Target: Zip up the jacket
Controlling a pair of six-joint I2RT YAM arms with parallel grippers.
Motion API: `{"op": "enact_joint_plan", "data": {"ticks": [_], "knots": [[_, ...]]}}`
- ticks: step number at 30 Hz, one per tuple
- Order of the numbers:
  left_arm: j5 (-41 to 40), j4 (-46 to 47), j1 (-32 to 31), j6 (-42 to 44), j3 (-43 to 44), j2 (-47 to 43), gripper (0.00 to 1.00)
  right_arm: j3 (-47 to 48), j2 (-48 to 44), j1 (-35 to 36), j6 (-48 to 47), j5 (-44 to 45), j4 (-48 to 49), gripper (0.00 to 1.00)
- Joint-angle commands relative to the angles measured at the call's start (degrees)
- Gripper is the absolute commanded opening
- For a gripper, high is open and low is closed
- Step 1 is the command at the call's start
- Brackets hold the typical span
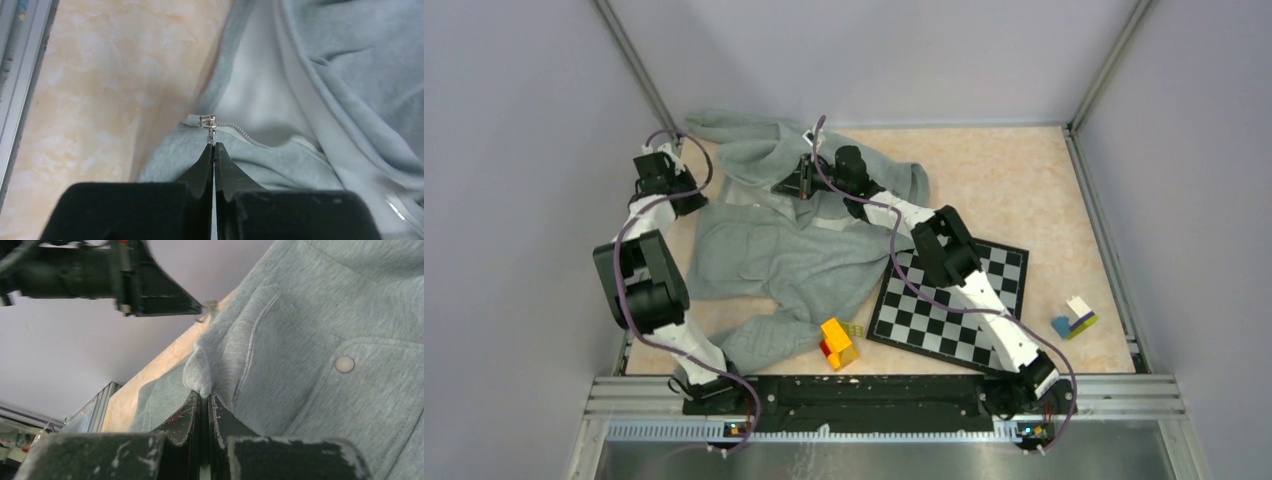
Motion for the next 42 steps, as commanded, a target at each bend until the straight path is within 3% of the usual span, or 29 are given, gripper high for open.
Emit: {"op": "enact_joint_plan", "data": {"ticks": [1, 8, 17, 19, 22, 29, 30, 32, 34, 36, 39, 42], "knots": [[2.53, 10.53, -0.08, 2.25, -9.7, -13.21, 0.0, 1.89, -6.27, -0.46, -3.78, -1.64, -2.49, 0.0], [7.23, 19.66, -0.04, -0.14, -21.01, -25.48, 0.0, 0.34, -9.4, -0.46, -6.49, -2.45, -4.97, 0.0], [11.56, 7.58, 0.05, -5.61, -19.87, -22.85, 0.01, 0.28, -9.6, -0.46, -6.83, -2.38, -5.37, 0.0], [6.76, 3.76, 0.57, -6.79, -17.34, -20.64, 0.19, 0.41, -9.46, -0.46, -6.57, -2.48, -5.23, 0.0], [1.97, -0.64, 1.49, -4.74, -12.85, -17.13, 0.58, 0.41, -9.45, -0.46, -6.82, -2.55, -5.22, 0.0], [-16.58, 5.78, 1.8, 4.93, -16.3, -14.9, 0.62, 2.05, -8.54, -0.81, -6.06, -2.67, -5.14, 0.0], [-15.5, 3.41, 2.25, 2.37, -14.58, -13.55, 0.61, 1.97, -8.64, -0.81, -6.02, -2.83, -5.18, 0.0], [-2.15, -0.82, 4.09, -0.79, -11.06, -10.24, 0.55, 1.43, -8.81, -0.81, -6.4, -2.78, -5.21, 0.0], [5.83, -3.88, 4.92, -6.09, -8.68, -7.45, 0.58, 1.25, -8.76, -0.89, -6.31, -2.69, -5.16, 0.0], [10.39, -1.17, 4.93, -10.44, -9.9, -7.06, 0.67, 1.2, -8.75, -0.98, -5.96, -2.81, -5.04, 0.0], [14.77, 7.58, 4.93, -15.44, -14.69, -8.48, 0.71, 0.86, -8.93, -0.99, -5.48, -2.95, -4.32, 0.0], [19.47, 10.52, 4.93, -19.64, -14.39, -6.06, 0.68, 0.72, -9.0, -0.99, -5.19, -2.95, -4.01, 0.0]]}}
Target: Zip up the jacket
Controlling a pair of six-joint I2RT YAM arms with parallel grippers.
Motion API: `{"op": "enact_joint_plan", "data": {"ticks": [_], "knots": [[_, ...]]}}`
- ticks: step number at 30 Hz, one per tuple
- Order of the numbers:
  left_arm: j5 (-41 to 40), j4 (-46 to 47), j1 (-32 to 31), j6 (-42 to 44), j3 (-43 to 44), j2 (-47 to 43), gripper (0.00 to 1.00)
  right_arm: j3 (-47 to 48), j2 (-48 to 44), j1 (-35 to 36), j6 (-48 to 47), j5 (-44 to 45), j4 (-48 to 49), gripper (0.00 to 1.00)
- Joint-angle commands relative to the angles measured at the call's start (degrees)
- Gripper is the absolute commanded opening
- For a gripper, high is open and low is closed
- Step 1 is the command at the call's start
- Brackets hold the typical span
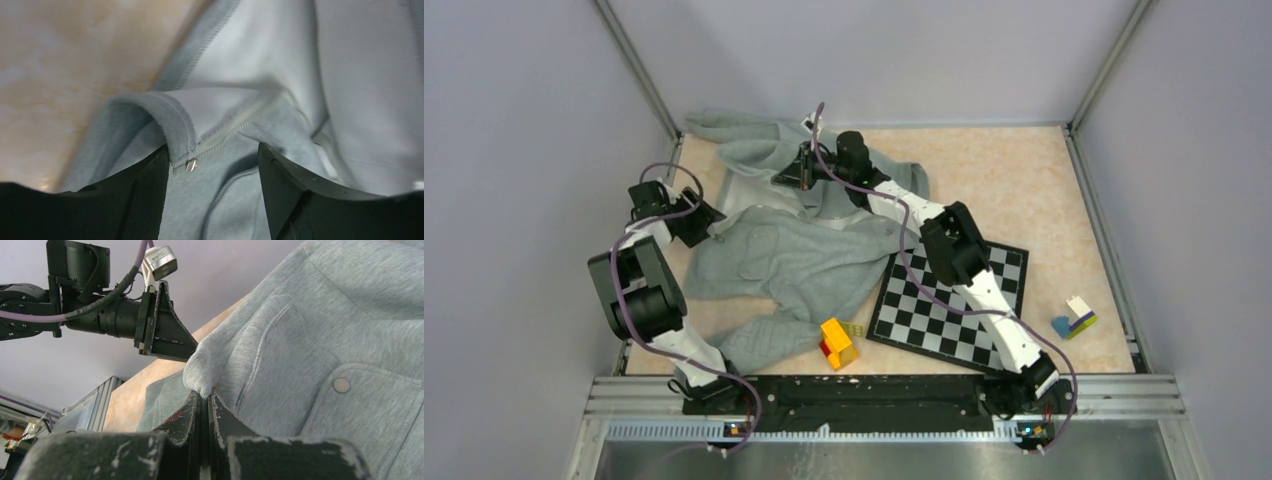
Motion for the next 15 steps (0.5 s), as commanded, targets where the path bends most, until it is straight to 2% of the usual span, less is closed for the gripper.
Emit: {"op": "enact_joint_plan", "data": {"ticks": [1, 7, 11, 15], "knots": [[11.36, 8.28, -0.04, -8.9, 0.5, 1.59, 0.66, 0.85, -3.59, -0.62, 0.62, -1.08, 2.89, 0.0], [19.22, 27.08, 0.61, -18.41, 1.36, 4.91, 0.63, 0.68, -3.44, -0.54, 0.74, -0.6, 3.11, 0.0], [14.44, 24.58, 1.28, -14.48, 6.84, 8.16, 0.67, 0.7, -3.32, -0.53, 0.6, -0.66, 2.55, 0.0], [7.99, 13.59, 1.72, -5.99, 12.32, 8.35, 0.67, -0.42, -4.23, -0.54, -0.41, -0.42, 1.93, 0.0]]}}
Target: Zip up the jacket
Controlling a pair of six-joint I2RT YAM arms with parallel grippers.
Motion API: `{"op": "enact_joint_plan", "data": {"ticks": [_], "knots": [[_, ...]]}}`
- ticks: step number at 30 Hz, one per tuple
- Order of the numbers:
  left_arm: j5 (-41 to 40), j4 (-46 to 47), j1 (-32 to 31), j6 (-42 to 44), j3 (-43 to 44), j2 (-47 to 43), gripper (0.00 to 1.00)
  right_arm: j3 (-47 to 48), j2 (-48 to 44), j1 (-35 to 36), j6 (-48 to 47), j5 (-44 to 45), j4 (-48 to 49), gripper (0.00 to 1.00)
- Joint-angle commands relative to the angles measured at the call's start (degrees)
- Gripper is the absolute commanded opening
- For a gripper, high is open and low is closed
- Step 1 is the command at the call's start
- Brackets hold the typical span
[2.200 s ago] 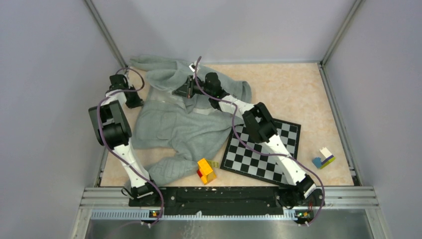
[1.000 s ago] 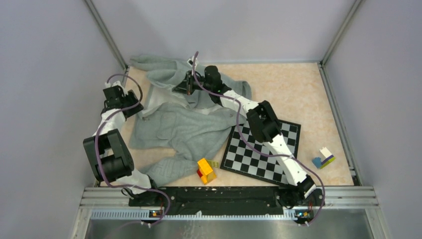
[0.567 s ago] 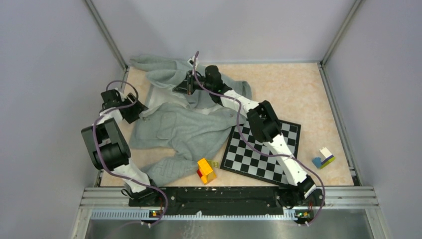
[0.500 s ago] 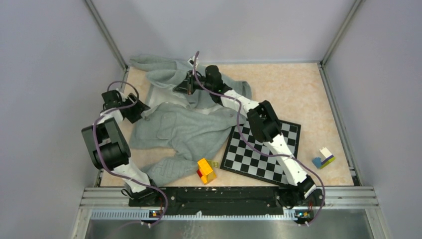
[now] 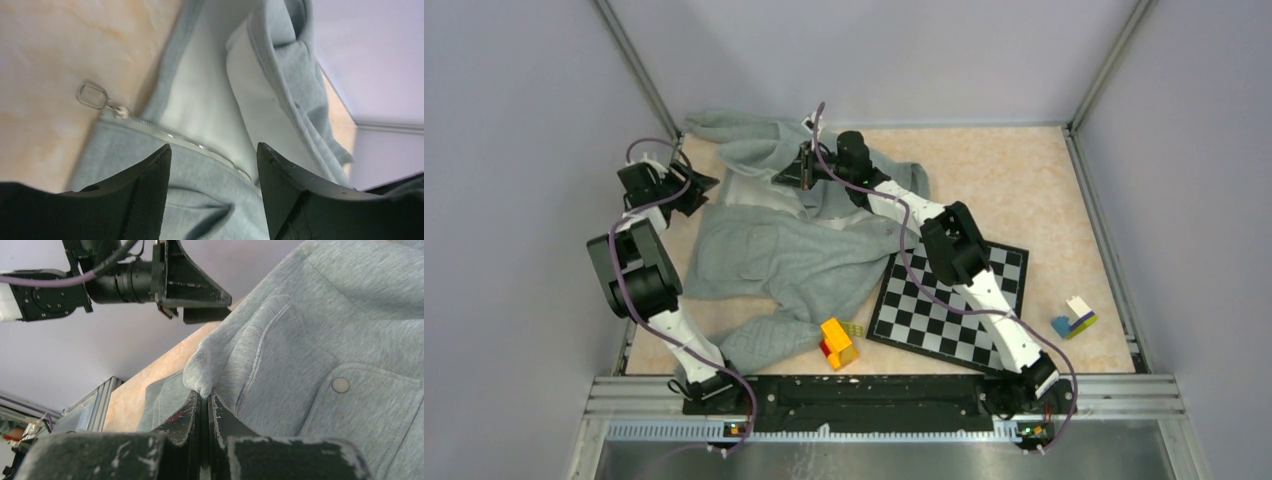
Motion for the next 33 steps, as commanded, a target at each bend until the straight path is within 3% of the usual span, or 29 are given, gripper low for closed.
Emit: {"op": "enact_joint_plan", "data": {"ticks": [1, 4, 8, 25, 33], "knots": [[-8.38, -7.32, 0.91, 9.45, 6.28, -1.25, 0.66, -0.54, -4.31, -0.4, -0.7, -0.32, 1.92, 0.0], [-18.46, -14.24, 0.83, 18.11, 7.46, -2.12, 0.59, -0.39, -4.0, -0.41, 0.18, -0.33, 2.9, 0.0], [-22.85, -22.92, 0.6, 25.27, 12.23, 1.82, 0.51, -0.29, -3.69, -0.4, 1.26, -0.73, 3.94, 0.0], [-27.11, -23.83, -4.43, 30.74, 16.96, 10.26, 0.58, 1.09, -3.02, -0.4, 0.71, -0.63, 2.66, 0.0], [-36.13, -26.12, -8.36, 32.07, 20.12, 13.77, 0.59, 1.12, -2.99, -0.44, 0.27, -0.48, 2.2, 0.0]]}}
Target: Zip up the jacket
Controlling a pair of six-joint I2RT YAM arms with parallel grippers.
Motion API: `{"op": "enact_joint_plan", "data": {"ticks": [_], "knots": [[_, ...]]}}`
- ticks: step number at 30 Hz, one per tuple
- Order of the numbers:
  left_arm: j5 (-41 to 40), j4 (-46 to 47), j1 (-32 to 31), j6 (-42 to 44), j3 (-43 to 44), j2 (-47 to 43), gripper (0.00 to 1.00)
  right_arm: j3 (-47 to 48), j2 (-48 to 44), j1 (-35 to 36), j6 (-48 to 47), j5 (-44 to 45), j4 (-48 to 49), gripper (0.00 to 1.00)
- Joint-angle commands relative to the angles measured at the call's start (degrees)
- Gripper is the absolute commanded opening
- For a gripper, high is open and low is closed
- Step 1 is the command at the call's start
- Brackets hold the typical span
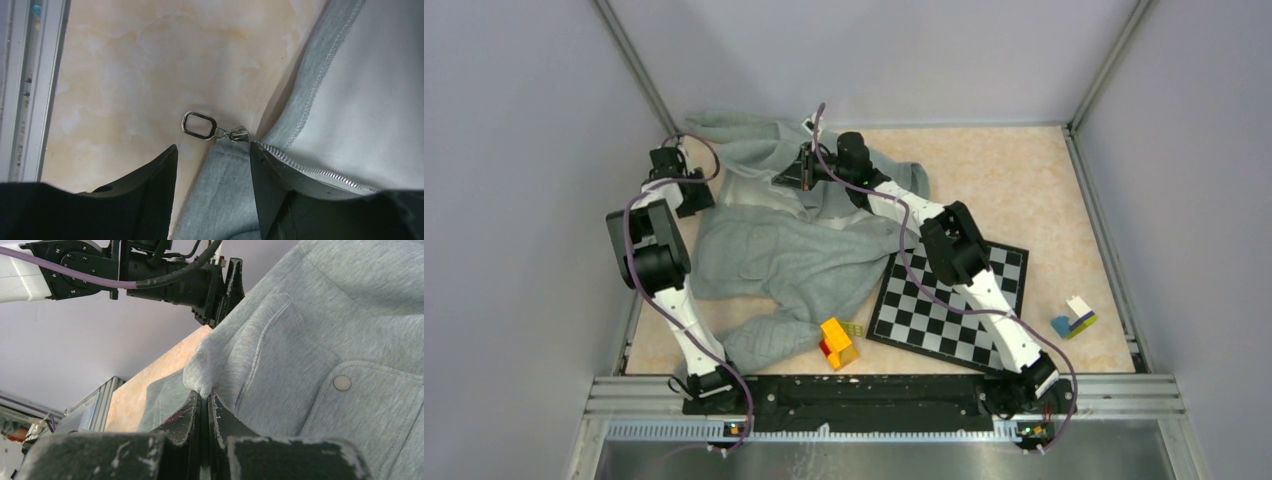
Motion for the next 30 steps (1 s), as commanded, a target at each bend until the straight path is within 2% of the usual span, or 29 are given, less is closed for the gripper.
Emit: {"op": "enact_joint_plan", "data": {"ticks": [1, 6, 10, 15, 17, 20, 23, 25, 30], "knots": [[-6.75, -1.62, -2.08, 0.99, 2.51, 2.32, 0.58, 1.89, -3.05, -0.4, -0.43, -0.54, 1.72, 0.0], [-9.93, -4.43, -3.49, 0.81, 3.18, 4.41, 0.53, 1.58, -3.27, -0.4, -0.62, -0.55, 1.48, 0.0], [-13.73, -4.73, -5.82, 1.58, 1.59, 4.82, 0.53, 1.42, -3.11, -0.4, -0.06, -0.52, 2.06, 0.0], [-12.84, -4.84, -6.22, 1.05, -0.05, 5.41, 0.49, 1.08, -3.37, -0.4, 0.19, -0.75, 2.24, 0.0], [-12.14, -4.99, -6.22, 1.16, -0.25, 5.77, 0.42, 0.58, -3.81, -0.4, -0.05, -0.58, 2.33, 0.0], [-11.32, -4.63, -6.22, 1.55, -0.09, 5.9, 0.2, 0.32, -4.16, -0.4, -0.09, -0.54, 2.31, 0.0], [-10.29, -4.01, -6.13, 2.27, 0.65, 4.77, 0.06, 0.32, -4.3, -0.4, -0.61, -0.47, 1.93, 0.0], [-8.55, -2.92, -6.13, 3.04, 1.16, 3.43, 0.01, 0.32, -4.31, -0.4, -0.82, -0.31, 1.72, 0.0], [-6.73, -2.01, -5.98, 4.37, 3.11, -1.32, 0.0, 0.99, -4.06, -0.4, -0.82, -0.21, 1.36, 0.0]]}}
